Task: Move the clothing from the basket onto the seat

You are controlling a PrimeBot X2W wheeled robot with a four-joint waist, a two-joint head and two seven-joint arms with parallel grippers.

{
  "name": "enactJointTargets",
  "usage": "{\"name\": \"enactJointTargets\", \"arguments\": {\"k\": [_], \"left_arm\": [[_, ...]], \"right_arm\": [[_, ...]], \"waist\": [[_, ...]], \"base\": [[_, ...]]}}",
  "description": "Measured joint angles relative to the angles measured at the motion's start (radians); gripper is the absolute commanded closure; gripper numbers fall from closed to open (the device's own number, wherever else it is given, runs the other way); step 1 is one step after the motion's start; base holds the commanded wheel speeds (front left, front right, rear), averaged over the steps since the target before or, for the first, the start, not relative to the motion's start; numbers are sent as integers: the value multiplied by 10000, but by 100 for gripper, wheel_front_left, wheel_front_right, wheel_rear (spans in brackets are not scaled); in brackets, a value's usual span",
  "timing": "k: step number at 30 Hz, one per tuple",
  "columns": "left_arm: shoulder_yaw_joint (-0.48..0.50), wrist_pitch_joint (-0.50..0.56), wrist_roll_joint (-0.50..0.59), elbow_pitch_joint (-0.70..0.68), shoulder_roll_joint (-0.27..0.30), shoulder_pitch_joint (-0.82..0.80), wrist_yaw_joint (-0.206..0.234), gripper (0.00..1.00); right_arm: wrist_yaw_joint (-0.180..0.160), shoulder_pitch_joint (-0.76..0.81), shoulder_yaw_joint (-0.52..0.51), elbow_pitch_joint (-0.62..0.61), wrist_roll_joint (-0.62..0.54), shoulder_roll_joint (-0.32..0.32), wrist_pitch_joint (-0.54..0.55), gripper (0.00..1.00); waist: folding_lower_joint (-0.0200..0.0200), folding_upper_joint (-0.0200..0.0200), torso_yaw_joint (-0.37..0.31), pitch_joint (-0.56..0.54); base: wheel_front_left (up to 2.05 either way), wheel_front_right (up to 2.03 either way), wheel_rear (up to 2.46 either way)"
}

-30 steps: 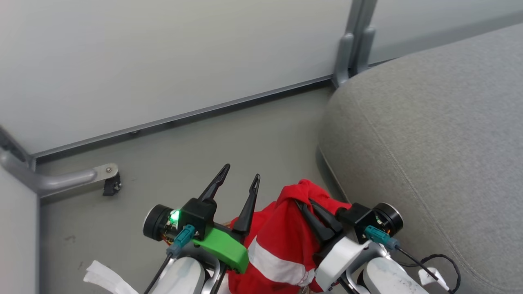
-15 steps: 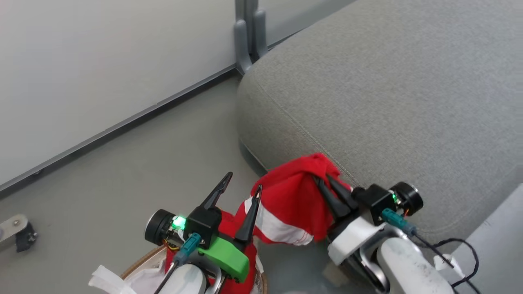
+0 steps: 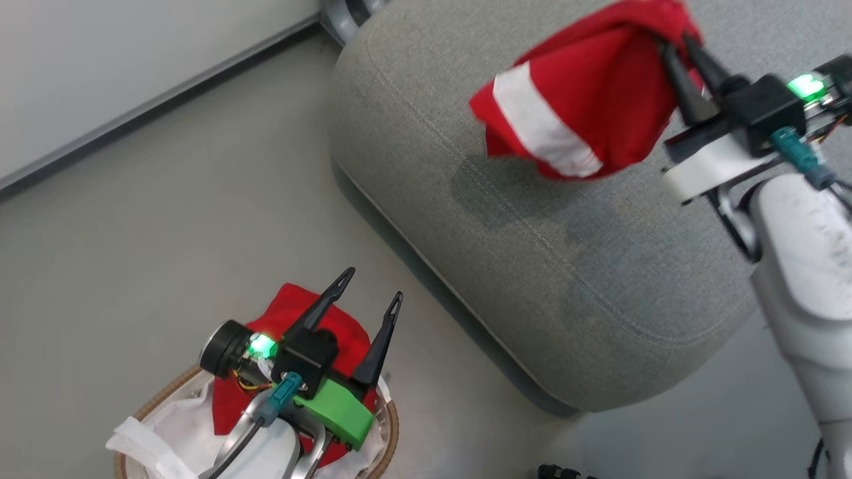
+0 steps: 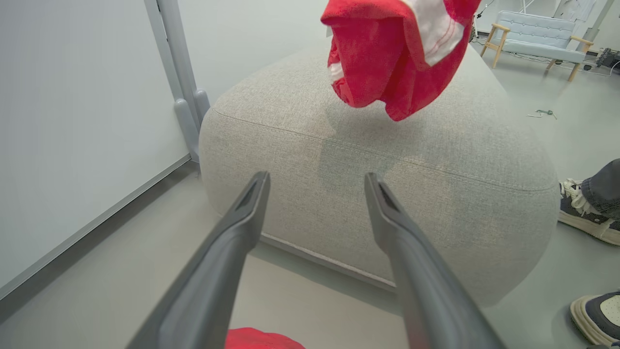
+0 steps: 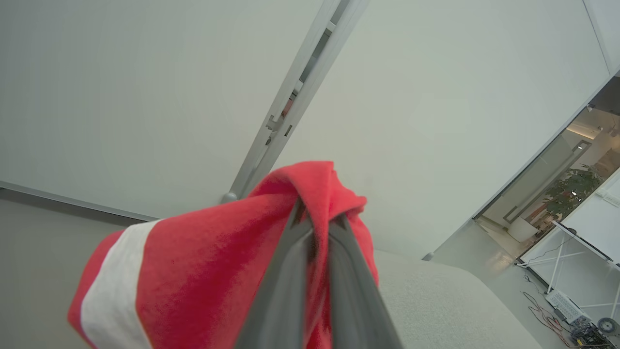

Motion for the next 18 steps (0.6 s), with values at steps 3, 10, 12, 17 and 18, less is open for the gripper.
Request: {"name": "enactJointTargets", "arguments": {"k": [3, 10, 12, 17, 18], "left_arm": [[-188, -2, 52, -125, 199, -246, -2, 0], [-393, -2, -38, -123, 533, -847, -2, 0], [-416, -2, -38, -98, 568, -1021, -2, 0], [-314, -2, -105, 40, 581, -1240, -2, 0], [-284, -2, -128, 86, 579, -1240, -2, 0]], "right_arm": [[2, -771, -587, 464, -295, -474, 0, 100], [2, -2085, -2614, 1728, -961, -871, 0, 100], [2, -2204, -3039, 2155, -1091, -851, -2, 100], [0, -2005, -3975, 3035, -1204, -385, -2, 83], [2, -1769, -4079, 3250, -1277, -238, -6, 73]], "waist": [[0, 0, 75, 513], [1, 0, 561, 1638], [1, 0, 786, 1861], [2, 0, 1400, 2290], [1, 0, 1522, 2362]], "base": [[0, 0, 0], [0, 0, 0], [0, 0, 0], [0, 0, 0], [0, 0, 0]]}}
